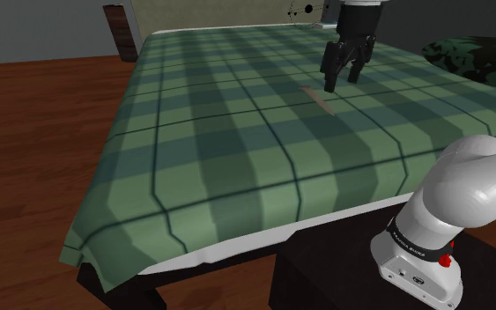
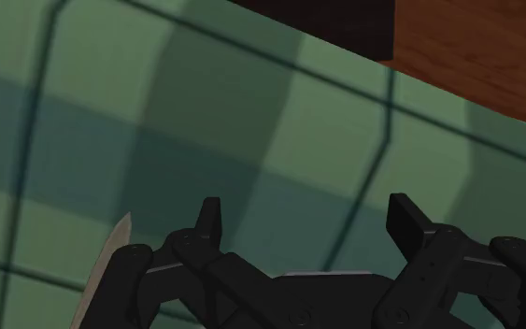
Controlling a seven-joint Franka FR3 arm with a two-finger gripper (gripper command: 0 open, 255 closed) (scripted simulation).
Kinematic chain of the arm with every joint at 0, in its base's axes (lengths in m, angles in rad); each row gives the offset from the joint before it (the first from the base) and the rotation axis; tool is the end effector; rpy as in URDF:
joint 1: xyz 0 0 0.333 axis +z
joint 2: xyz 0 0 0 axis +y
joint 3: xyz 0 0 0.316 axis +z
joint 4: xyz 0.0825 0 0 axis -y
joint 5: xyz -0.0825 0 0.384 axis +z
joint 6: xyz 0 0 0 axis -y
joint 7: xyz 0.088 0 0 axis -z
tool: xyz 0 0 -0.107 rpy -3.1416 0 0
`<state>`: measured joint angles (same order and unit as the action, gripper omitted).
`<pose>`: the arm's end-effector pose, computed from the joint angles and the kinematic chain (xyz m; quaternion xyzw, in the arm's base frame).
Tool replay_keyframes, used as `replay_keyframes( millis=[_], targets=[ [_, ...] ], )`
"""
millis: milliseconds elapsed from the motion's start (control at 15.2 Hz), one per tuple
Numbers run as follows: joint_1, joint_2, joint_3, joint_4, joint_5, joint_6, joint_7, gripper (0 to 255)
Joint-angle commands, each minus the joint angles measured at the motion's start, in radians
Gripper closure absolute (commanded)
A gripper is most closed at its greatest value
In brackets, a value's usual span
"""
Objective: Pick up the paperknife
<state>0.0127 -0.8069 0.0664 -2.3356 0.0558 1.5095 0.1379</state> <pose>0.2936 0.0364 0.6003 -0.9992 0.0384 0.0105 0.0029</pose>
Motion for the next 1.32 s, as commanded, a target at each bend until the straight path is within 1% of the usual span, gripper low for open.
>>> replay_keyframes(
  millis=[0, 594, 1254],
  targets=[
    [0.000, 0.000, 0.000, 0.000, 0.000, 0.000, 0.000, 0],
    [-0.097, 0.230, -0.072, 0.026, -0.069, 0.206, 0.016, 0],
    [-0.188, 0.517, -0.159, 0.145, -0.114, 0.382, 0.042, 0]
  ],
)
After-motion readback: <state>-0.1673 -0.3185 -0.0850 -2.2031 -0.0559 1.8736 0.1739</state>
